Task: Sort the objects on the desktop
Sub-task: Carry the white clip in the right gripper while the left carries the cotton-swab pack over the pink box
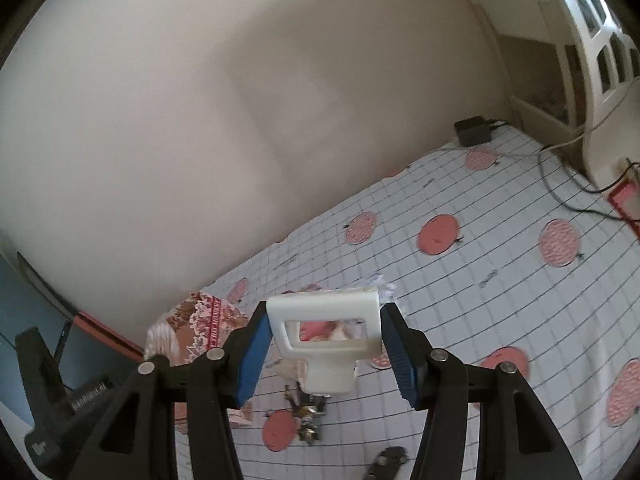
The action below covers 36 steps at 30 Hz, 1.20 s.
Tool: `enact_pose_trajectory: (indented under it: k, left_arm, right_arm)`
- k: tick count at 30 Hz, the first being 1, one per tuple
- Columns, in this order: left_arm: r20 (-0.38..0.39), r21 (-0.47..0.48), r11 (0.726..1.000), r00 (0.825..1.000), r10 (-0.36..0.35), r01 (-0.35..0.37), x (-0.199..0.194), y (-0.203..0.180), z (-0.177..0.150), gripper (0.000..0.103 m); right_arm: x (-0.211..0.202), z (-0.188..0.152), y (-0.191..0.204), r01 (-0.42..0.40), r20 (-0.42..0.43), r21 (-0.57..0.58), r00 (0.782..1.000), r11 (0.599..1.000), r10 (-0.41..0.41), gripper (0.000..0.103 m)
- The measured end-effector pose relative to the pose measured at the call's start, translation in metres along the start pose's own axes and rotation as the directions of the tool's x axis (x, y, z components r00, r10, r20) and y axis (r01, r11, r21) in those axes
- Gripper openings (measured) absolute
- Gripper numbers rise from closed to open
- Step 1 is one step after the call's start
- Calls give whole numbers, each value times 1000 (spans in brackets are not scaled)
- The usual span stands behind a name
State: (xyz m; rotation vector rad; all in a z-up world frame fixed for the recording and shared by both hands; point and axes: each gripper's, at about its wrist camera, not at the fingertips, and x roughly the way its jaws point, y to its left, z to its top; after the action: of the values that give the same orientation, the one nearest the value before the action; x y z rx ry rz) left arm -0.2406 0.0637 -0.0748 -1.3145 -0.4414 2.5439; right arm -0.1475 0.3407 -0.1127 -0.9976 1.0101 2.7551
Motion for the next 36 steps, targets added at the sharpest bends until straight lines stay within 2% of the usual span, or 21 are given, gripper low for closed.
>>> enact_pose_trajectory:
  k: [3, 8, 15, 18, 21, 25, 28, 36]
  left_arm:
    - [22, 7, 1000, 1000, -6, 6, -1, 7, 10, 42]
    - [114, 8, 998, 992, 53, -54, -7, 31, 16, 42]
    - [118, -43, 995, 989, 94, -90, -4, 81, 13, 42]
    - [137, -53, 992, 983, 123, -117, -7, 95, 14, 42]
    - [153, -64, 993, 982, 113, -104, -9, 105, 15, 42]
    - [176, -82, 989, 975, 140, -127, -11, 118, 17, 42]
    - [169, -119, 986, 977, 132, -113, -10, 128, 16, 42]
    - [154, -191, 973, 975, 162, -132, -5, 153, 14, 42]
  right_arm:
    - [9, 0, 15, -8, 12, -20, 1000, 1000, 8, 58]
    - [12, -9, 43, -32, 58, -25, 998, 999, 33, 58]
    - [18, -25, 85, -83, 108, -79, 990, 993, 91, 58]
    - [28, -36, 101, -103, 97, -102, 989, 989, 113, 58]
    - [39, -47, 115, -128, 70, -124, 988, 984, 137, 58]
    - [51, -60, 134, -156, 32, -161, 986, 974, 164, 58]
    - [62, -71, 146, -186, 0, -174, 982, 967, 189, 58]
    - [78, -96, 174, -237, -77, -237, 971, 942, 225, 58]
